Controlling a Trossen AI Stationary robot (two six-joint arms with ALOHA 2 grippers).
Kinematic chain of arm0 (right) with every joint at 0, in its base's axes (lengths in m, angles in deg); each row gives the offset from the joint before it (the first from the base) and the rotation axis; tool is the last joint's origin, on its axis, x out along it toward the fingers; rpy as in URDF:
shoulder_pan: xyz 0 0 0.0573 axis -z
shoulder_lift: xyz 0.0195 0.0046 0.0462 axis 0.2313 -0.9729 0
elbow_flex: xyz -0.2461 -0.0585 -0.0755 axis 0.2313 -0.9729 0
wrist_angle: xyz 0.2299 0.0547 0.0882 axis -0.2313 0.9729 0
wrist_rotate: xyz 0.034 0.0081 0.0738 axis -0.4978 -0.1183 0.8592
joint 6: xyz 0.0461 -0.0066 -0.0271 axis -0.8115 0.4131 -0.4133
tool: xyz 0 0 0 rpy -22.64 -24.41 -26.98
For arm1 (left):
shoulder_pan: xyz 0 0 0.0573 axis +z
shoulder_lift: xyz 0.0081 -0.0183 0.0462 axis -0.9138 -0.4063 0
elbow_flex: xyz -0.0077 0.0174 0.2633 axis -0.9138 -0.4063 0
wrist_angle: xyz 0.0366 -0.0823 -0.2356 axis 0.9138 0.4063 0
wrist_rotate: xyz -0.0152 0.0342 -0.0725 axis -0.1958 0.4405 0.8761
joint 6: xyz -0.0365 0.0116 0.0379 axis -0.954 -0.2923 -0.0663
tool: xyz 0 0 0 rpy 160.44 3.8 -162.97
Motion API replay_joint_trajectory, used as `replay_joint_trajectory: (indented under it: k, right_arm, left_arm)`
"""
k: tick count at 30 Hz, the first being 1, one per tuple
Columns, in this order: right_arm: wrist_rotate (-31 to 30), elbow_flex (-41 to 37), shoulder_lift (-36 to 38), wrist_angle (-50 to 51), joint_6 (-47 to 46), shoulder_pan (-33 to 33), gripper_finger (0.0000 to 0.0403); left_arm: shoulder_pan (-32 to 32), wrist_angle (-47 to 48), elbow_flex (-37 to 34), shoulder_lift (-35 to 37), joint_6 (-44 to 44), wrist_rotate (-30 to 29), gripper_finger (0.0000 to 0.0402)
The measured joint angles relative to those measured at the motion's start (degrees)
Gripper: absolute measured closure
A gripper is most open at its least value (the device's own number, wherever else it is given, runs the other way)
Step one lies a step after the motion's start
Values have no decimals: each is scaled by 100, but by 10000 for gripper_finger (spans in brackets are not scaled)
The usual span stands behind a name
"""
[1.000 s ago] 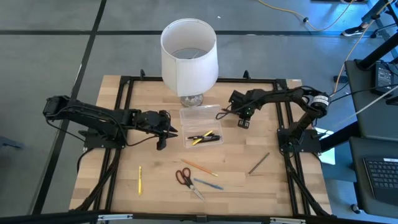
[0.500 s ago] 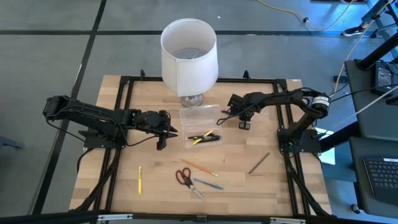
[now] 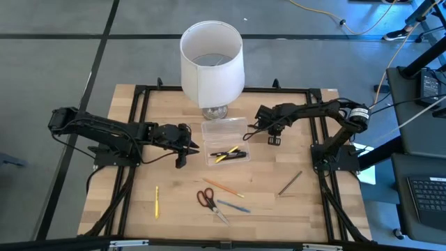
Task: Pick & place school supplies into a supply box
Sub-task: Put the black pen into the transparent supply box
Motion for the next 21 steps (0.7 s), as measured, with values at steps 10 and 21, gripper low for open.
replay_joint_trajectory:
  k: [10,21]
  right_arm:
    - [291,2,9,104,-82,14,335]
    - [593,5,115,484,-122,13,334]
  left_arm:
    - [0,0,0,0,-1,0,313]
    - [-2,0,0,0,-12,17,313]
